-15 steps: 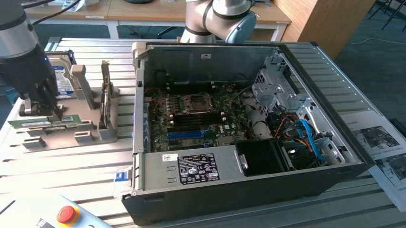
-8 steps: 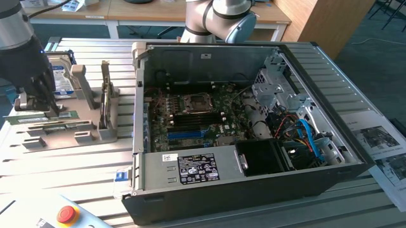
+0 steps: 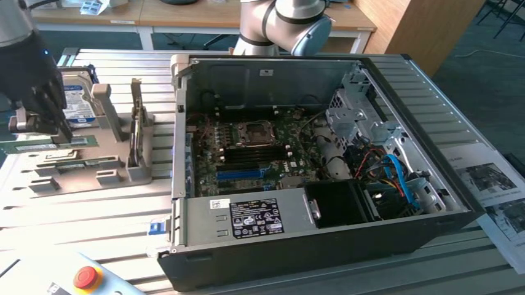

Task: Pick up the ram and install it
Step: 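Pick up the ram and move it above insertion slot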

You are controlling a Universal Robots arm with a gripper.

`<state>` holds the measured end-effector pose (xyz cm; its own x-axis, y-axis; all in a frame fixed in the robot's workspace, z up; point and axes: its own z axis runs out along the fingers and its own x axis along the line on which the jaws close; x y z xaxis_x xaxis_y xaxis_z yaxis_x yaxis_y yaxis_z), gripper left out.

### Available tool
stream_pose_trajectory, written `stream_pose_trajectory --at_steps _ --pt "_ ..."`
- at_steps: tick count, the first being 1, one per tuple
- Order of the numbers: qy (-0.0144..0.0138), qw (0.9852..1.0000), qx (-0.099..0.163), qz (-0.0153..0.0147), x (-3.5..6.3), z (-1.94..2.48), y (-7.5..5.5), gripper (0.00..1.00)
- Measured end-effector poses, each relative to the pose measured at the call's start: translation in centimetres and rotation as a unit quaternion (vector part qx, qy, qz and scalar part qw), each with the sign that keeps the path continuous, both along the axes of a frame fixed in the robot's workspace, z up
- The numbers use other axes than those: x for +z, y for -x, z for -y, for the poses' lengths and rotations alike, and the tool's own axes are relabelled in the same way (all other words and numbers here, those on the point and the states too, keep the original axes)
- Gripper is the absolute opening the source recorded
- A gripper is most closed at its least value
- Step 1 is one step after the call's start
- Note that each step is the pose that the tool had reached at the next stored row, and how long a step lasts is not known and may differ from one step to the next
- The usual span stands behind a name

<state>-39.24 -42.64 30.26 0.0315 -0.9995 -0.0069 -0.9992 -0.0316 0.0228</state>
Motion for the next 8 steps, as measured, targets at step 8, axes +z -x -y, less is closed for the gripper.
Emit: stream_pose_trajectory --at_steps 8 --pt "0.0000 1.0000 0.000 0.0000 1.80 0.00 0.0 0.12"
